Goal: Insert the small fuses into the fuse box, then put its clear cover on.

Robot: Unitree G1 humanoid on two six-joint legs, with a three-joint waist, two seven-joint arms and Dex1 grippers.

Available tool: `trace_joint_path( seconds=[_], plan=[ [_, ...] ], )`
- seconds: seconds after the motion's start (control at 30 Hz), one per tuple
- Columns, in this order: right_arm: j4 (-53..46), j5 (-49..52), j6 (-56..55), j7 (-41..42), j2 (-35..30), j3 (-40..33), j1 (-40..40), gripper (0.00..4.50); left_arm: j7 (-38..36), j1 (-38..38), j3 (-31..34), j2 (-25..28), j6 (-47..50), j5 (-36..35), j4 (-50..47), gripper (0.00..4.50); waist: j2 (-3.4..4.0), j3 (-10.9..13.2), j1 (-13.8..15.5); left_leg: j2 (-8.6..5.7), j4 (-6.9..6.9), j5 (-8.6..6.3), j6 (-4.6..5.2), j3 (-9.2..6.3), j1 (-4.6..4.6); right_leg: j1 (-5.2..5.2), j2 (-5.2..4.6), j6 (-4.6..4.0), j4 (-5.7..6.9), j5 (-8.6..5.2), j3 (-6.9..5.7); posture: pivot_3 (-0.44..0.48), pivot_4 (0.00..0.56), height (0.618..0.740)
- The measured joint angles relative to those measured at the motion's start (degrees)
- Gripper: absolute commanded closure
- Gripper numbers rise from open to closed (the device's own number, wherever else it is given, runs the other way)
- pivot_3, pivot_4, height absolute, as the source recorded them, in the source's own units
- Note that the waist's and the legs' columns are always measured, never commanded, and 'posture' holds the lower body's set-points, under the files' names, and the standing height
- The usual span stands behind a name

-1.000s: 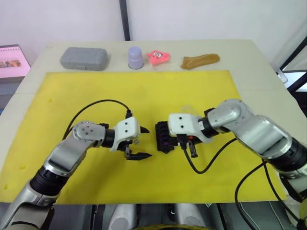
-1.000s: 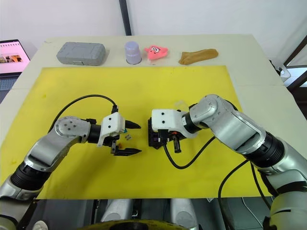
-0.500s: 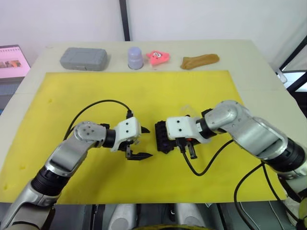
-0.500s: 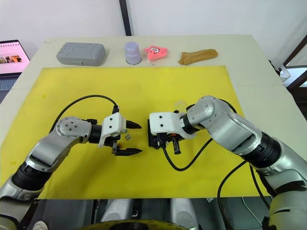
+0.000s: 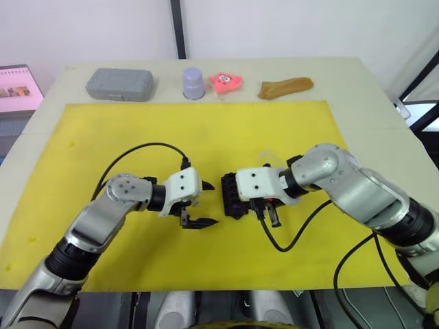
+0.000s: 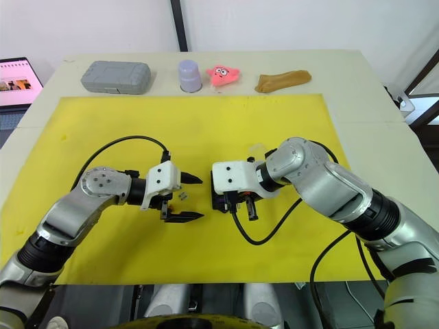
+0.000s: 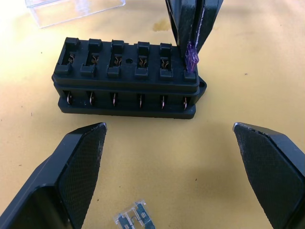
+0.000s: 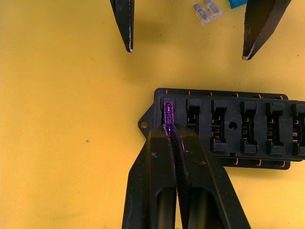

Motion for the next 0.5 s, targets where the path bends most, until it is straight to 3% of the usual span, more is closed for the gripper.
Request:
trace_joint_path(
  seconds=[0.5],
  plan=[
    [-0.1,0.1,1.7,0.0,0.6,-0.6,0.0,4.50,-0.1,0.0,0.0,-0.3,-0.1,0.1,0.0,0.03,0.00,0.0,0.0,0.00,0.00,0.00,0.01,0.00,0.00,0.00,0.00,0.00,0.00,0.00,0.00,0.000,0.150,0.740]
  ],
)
